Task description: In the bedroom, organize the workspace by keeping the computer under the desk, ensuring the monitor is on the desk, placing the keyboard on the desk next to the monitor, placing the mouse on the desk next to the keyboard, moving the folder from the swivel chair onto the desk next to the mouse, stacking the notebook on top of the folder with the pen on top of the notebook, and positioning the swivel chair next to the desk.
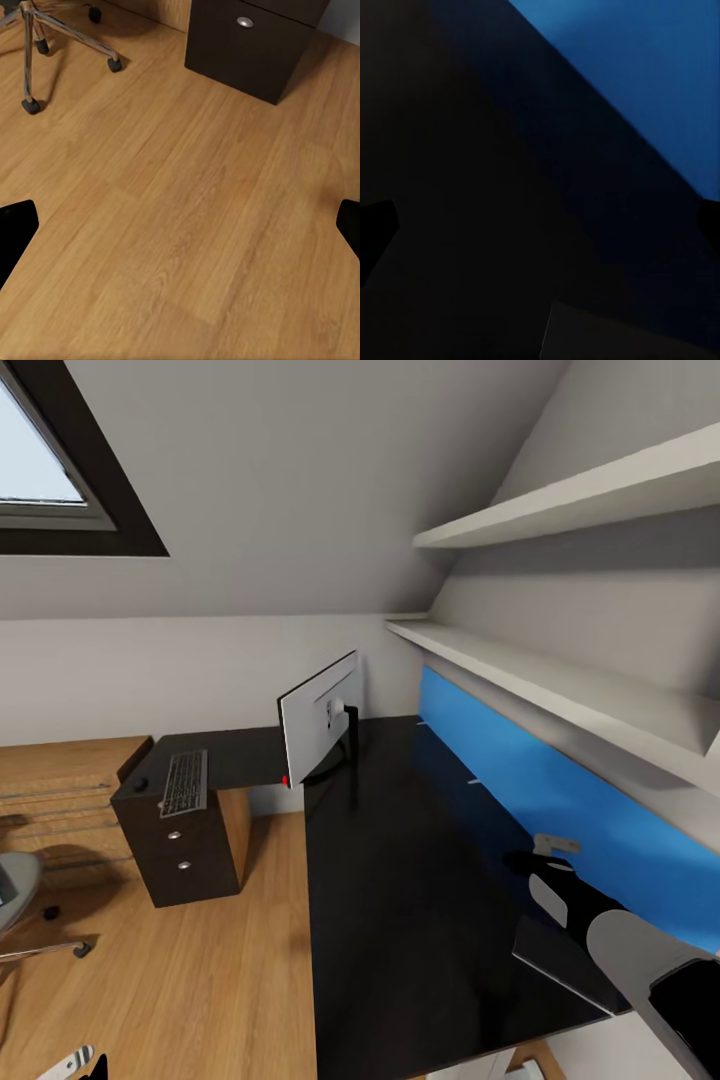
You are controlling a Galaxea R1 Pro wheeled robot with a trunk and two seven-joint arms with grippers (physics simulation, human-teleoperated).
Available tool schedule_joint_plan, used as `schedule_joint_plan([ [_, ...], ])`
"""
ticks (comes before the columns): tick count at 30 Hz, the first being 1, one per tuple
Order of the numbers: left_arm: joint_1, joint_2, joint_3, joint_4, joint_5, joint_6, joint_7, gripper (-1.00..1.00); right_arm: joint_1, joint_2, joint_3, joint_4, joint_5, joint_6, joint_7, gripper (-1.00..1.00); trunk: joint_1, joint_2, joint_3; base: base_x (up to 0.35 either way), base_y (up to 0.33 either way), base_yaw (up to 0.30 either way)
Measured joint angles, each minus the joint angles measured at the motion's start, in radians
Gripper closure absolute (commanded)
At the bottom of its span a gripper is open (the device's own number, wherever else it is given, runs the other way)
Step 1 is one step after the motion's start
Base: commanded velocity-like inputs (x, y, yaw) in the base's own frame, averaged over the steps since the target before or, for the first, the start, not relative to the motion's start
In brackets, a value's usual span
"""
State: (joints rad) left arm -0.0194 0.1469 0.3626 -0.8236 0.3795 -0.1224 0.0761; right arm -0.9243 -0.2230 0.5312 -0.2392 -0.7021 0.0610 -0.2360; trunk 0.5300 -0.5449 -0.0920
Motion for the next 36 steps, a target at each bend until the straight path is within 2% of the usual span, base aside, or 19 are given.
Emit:
schedule_joint_plan([
  [10, 0.0, 0.0, 0.0, 0.0, 0.0, 0.0, 0.001, -1.0, 0.0, -0.001, -0.004, 0.001, 0.0, 0.001, -0.001, -1.0, 0.038, -0.07, -0.031, 0.0, 0.0, 0.0],
  [21, 0.0, 0.0, 0.003, 0.001, 0.0, -0.001, 0.001, -1.0, 0.0, -0.002, -0.006, 0.053, -0.001, 0.002, 0.0, -1.0, 0.081, -0.147, -0.066, 0.0, 0.0, 0.0],
  [36, 0.0, 0.0, 0.003, 0.001, -0.001, -0.002, 0.001, -1.0, 0.0, -0.002, -0.007, 0.071, -0.007, 0.043, 0.0, -1.0, 0.138, -0.253, -0.113, 0.0, 0.0, 0.0],
])
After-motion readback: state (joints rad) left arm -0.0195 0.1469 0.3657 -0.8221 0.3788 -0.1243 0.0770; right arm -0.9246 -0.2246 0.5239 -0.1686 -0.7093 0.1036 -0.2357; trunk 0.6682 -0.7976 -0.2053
